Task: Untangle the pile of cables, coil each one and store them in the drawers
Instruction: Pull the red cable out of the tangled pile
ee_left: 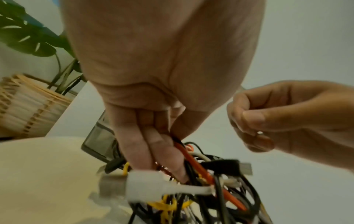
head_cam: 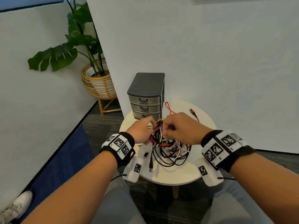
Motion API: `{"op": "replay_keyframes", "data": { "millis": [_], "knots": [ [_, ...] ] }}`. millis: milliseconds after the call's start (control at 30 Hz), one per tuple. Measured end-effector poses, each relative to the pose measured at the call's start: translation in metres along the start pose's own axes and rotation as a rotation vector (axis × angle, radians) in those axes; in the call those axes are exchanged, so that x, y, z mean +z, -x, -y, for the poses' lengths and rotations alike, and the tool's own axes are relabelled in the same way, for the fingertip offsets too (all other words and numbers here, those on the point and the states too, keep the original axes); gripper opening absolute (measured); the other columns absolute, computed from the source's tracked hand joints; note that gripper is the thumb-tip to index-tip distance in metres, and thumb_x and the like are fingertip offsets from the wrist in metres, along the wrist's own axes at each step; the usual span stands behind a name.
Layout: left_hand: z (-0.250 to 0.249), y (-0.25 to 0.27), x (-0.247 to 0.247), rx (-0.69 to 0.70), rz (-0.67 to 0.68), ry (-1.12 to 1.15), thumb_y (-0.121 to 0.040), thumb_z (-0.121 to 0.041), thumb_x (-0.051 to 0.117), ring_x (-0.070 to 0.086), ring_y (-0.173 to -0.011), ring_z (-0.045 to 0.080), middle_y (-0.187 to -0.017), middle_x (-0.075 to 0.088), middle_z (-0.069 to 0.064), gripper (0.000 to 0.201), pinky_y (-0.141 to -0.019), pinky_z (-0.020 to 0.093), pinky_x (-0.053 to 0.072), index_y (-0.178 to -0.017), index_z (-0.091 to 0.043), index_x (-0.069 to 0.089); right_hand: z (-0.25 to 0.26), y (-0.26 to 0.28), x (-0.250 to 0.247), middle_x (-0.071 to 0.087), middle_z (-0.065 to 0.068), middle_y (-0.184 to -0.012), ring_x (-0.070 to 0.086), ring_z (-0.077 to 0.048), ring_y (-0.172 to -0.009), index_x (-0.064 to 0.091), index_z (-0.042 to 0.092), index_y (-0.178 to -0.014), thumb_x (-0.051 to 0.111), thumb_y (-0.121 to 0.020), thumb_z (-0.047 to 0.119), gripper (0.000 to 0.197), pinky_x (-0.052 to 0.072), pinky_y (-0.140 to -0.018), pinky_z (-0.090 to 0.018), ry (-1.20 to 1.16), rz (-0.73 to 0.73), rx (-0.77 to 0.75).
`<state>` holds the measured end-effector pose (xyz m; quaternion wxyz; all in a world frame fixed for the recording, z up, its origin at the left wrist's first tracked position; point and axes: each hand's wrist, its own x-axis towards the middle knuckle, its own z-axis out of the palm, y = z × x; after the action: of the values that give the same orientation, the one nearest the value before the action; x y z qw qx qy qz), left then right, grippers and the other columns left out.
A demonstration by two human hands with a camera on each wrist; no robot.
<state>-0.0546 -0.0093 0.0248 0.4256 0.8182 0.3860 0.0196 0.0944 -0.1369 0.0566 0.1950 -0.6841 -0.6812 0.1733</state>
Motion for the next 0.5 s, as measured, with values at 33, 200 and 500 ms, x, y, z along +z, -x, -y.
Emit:
{"op": "replay_keyframes", "data": {
  "millis": [33, 200, 500],
  "knots": [
    [0.0, 0.0, 0.0, -0.011, -0.009, 0.022, -0.101, -0.013, 0.05, 0.06, -0.048, 0.014, -0.073, 0.07, 0.007, 0.014, -0.052, 0.028, 0.053, -0.109, -0.021, 0.059, 0.001, 0.0, 0.004, 0.065, 0.007, -0.084, 0.059, -0.01, -0.076, 0.07, 0.023, -0.081, 0.069, -0.09, 0.024, 0.009, 0.045, -0.066, -0.024, 0.047, 0.062, 0.006],
    [-0.002, 0.002, -0.003, -0.031, -0.047, 0.067, -0.101, -0.009, 0.046, 0.056, -0.045, 0.01, -0.068, 0.067, 0.004, 0.021, -0.048, 0.023, 0.049, -0.11, -0.021, 0.061, -0.003, 0.004, 0.035, 0.057, 0.008, -0.09, 0.046, -0.009, -0.079, 0.069, 0.022, -0.085, 0.069, -0.091, 0.029, 0.009, 0.027, -0.06, -0.016, 0.164, 0.014, -0.016],
    [-0.019, 0.002, -0.011, 0.38, 0.004, -0.016, -0.096, -0.025, 0.067, 0.061, -0.109, 0.01, -0.114, 0.065, -0.005, 0.013, -0.097, 0.03, 0.048, -0.108, -0.024, 0.07, -0.011, 0.004, 0.014, 0.057, 0.006, -0.085, 0.053, -0.015, -0.082, 0.051, 0.027, -0.076, 0.061, -0.096, 0.012, 0.027, 0.042, -0.073, -0.029, -0.223, -0.044, 0.075]
  ]
}}
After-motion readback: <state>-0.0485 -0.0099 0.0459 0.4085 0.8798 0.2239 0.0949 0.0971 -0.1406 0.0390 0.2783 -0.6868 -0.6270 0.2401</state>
